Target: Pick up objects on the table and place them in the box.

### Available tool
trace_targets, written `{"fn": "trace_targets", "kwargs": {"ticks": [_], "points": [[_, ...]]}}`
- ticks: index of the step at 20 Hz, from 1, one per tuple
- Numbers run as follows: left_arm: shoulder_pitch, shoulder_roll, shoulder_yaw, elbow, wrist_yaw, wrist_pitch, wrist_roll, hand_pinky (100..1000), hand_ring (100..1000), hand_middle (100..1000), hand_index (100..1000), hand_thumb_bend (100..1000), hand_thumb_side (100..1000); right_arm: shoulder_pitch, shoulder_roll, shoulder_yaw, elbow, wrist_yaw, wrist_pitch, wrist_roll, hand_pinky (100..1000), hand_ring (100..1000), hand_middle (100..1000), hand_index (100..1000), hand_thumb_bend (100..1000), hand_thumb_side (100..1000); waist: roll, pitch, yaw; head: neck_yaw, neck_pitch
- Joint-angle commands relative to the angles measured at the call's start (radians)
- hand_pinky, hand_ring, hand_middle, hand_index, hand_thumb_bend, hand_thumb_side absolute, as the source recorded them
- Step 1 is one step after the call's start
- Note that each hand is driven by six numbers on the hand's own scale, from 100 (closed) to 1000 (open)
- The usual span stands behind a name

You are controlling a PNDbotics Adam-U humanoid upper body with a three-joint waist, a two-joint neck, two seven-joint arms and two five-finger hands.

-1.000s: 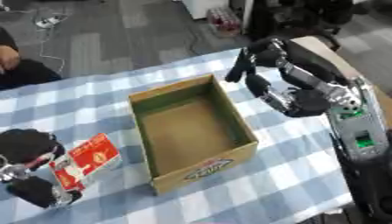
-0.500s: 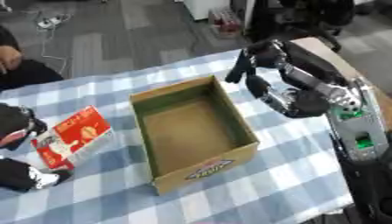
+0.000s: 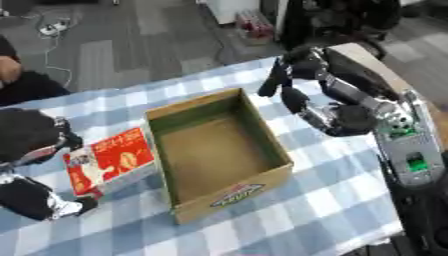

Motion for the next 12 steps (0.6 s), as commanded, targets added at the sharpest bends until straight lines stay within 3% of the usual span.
{"fn": "trace_targets", "kwargs": {"ticks": [1, 8, 12], "points": [[-0.044, 0.011, -0.031, 0.039, -0.021, -0.055, 0.115, 100, 176, 239, 385, 148, 754, -0.022, 0.001, 0.001, -0.013, -0.007, -0.011, 0.011, 415, 375, 531, 698, 100, 1000, 0.003, -0.008, -0.006, 0.017, -0.02], [-0.181, -0.062, -0.124, 0.251, -0.051, -0.163, 0.356, 100, 184, 245, 384, 146, 755, -0.04, 0.011, 0.012, -0.013, -0.017, -0.033, 0.016, 416, 380, 527, 685, 100, 1000, 0.005, -0.004, -0.03, 0.038, -0.041], [-0.28, -0.129, -0.147, 0.397, -0.049, -0.224, 0.537, 100, 184, 255, 388, 149, 744, -0.054, 0.025, 0.017, -0.013, -0.023, -0.049, 0.021, 417, 382, 525, 678, 100, 1000, 0.003, 0.002, -0.048, 0.045, -0.058]]}}
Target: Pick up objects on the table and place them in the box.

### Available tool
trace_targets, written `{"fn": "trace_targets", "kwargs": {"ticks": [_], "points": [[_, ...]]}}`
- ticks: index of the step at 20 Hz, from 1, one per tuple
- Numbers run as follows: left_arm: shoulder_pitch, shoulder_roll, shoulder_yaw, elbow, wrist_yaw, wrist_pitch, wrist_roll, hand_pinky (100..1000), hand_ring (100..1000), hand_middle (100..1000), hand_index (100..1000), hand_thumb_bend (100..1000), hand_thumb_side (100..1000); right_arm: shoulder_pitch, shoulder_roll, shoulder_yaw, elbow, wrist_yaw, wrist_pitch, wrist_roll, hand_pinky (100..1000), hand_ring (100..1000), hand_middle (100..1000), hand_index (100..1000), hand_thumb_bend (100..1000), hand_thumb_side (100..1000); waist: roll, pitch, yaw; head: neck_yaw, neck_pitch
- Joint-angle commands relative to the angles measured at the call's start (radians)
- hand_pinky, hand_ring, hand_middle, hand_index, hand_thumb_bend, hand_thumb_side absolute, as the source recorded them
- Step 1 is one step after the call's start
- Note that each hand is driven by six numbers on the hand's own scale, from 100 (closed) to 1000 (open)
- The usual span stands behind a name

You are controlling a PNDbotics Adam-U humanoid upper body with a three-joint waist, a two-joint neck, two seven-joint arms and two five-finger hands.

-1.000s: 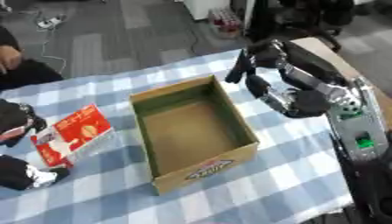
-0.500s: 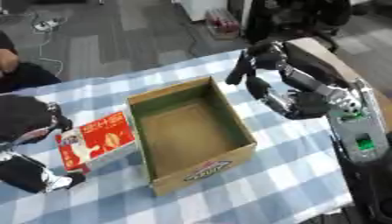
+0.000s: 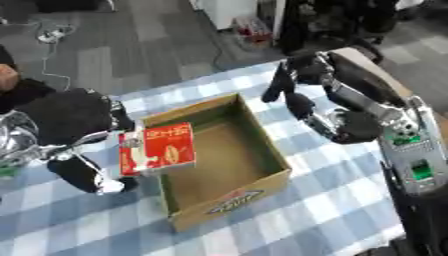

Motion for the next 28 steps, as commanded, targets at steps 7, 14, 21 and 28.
{"fn": "trace_targets", "kwargs": {"ticks": [7, 14, 21, 28], "points": [[-0.097, -0.086, -0.013, 0.296, -0.064, -0.182, 0.19, 1000, 1000, 1000, 1000, 278, 1000, -0.041, 0.013, 0.015, -0.013, -0.029, -0.064, 0.038, 418, 389, 521, 662, 100, 1000, 0.0, -0.003, -0.021, 0.03, -0.031], [0.024, -0.002, 0.055, 0.116, -0.002, -0.164, 0.27, 1000, 1000, 1000, 994, 168, 1000, -0.037, 0.003, 0.012, -0.013, -0.032, -0.065, 0.052, 418, 376, 521, 666, 100, 1000, 0.004, -0.006, -0.002, -0.009, -0.038], [0.333, 0.151, 0.185, -0.256, 0.218, 0.109, 0.334, 239, 475, 587, 634, 100, 969, -0.018, -0.021, -0.012, -0.013, -0.011, -0.048, 0.033, 418, 384, 523, 673, 100, 1000, -0.001, -0.005, 0.034, -0.018, -0.009], [0.466, 0.056, 0.287, -0.386, 0.413, 0.117, 0.06, 113, 387, 494, 591, 100, 959, 0.025, -0.043, -0.018, -0.013, 0.012, -0.041, 0.018, 416, 392, 528, 690, 100, 1000, -0.026, -0.004, 0.084, -0.045, -0.003]]}}
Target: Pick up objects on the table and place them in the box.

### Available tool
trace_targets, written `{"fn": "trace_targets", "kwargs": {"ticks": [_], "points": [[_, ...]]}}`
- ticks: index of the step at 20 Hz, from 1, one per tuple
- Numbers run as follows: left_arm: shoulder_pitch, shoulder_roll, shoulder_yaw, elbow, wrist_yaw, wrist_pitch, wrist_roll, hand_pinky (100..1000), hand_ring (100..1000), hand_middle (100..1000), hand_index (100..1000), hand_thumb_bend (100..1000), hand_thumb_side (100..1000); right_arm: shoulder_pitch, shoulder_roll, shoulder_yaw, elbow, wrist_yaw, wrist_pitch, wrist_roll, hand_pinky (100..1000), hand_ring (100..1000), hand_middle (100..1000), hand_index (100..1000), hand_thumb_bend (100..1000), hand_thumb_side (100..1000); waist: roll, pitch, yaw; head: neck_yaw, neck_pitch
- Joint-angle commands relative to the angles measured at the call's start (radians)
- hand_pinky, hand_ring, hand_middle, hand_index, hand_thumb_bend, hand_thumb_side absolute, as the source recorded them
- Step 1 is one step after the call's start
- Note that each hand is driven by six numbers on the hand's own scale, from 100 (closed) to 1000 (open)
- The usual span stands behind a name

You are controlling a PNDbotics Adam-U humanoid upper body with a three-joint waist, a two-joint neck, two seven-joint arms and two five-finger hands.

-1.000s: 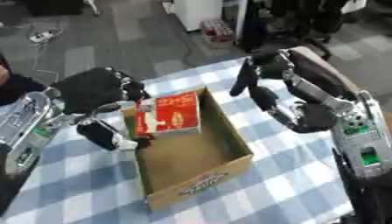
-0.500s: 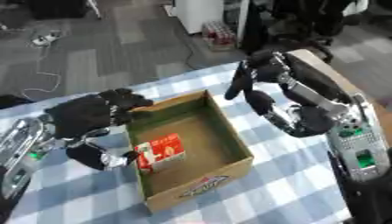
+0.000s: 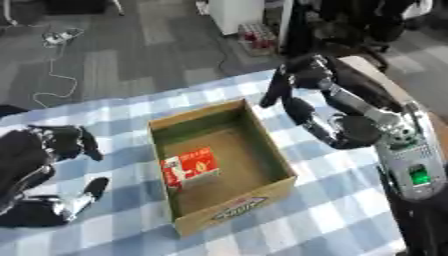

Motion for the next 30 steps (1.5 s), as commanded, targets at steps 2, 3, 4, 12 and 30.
{"fn": "trace_targets", "kwargs": {"ticks": [2, 3, 4, 12, 30], "points": [[-0.025, -0.069, 0.124, -0.04, 0.141, -0.038, -0.017, 100, 340, 466, 564, 100, 918, 0.012, -0.025, -0.01, -0.013, 0.015, -0.033, 0.02, 416, 393, 528, 693, 100, 1000, -0.007, -0.006, 0.017, -0.026, 0.0], [-0.033, -0.081, 0.145, -0.04, 0.164, -0.044, 0.015, 100, 337, 463, 563, 100, 911, 0.016, -0.027, -0.011, -0.013, 0.017, -0.032, 0.017, 416, 393, 528, 694, 100, 1000, -0.009, -0.005, 0.02, -0.029, -0.001], [-0.046, -0.102, 0.169, -0.04, 0.195, -0.045, 0.069, 100, 325, 452, 557, 100, 893, 0.02, -0.028, -0.012, -0.013, 0.019, -0.031, 0.014, 416, 393, 528, 694, 100, 1000, -0.012, -0.005, 0.024, -0.031, -0.003], [-0.045, -0.115, 0.164, -0.04, 0.43, -0.114, 0.473, 100, 273, 399, 517, 124, 869, 0.032, -0.037, -0.007, -0.013, 0.02, -0.039, 0.004, 415, 397, 528, 697, 100, 1000, -0.022, 0.005, 0.037, -0.05, -0.036], [-0.012, -0.107, 0.179, -0.04, 0.463, -0.108, 0.539, 100, 267, 395, 511, 134, 854, 0.023, -0.032, -0.012, -0.013, 0.025, -0.043, -0.006, 415, 393, 525, 686, 100, 1000, -0.017, 0.0, 0.037, -0.018, 0.008]]}}
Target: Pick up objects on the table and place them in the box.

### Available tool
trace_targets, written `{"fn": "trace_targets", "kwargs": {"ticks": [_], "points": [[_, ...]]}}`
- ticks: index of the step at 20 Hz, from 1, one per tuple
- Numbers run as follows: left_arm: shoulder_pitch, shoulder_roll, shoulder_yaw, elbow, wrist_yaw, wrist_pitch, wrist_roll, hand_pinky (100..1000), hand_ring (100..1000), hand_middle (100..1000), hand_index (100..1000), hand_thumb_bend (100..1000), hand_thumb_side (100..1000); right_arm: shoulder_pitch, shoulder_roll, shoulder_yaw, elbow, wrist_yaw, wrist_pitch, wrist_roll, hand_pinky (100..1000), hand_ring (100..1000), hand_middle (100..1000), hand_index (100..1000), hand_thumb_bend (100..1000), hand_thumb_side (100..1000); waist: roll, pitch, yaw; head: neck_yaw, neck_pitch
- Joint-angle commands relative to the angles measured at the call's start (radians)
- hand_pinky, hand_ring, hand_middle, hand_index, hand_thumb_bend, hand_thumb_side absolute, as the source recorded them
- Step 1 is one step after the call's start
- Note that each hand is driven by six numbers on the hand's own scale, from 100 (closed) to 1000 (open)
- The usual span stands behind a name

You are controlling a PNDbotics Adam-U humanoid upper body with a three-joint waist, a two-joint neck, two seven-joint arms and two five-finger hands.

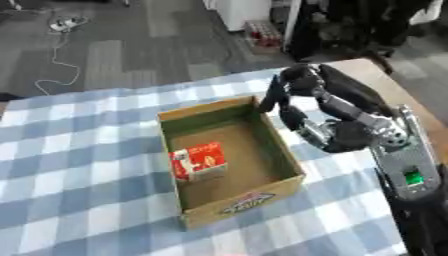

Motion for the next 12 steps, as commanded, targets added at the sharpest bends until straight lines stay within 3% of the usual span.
{"fn": "trace_targets", "kwargs": {"ticks": [1, 12], "points": [[-0.003, 0.028, 0.011, -0.018, -0.003, 0.002, 0.009, 100, 266, 394, 511, 133, 857, -0.015, -0.017, -0.007, -0.013, -0.001, -0.022, 0.014, 415, 393, 525, 685, 100, 1000, 0.004, -0.011, -0.001, 0.005, -0.004], [0.004, 0.025, 0.009, -0.018, -0.003, 0.008, -0.003, 100, 263, 396, 512, 130, 862, -0.02, -0.014, -0.007, -0.013, -0.007, -0.026, 0.008, 415, 390, 523, 680, 100, 1000, 0.007, -0.012, -0.006, 0.004, -0.018]]}}
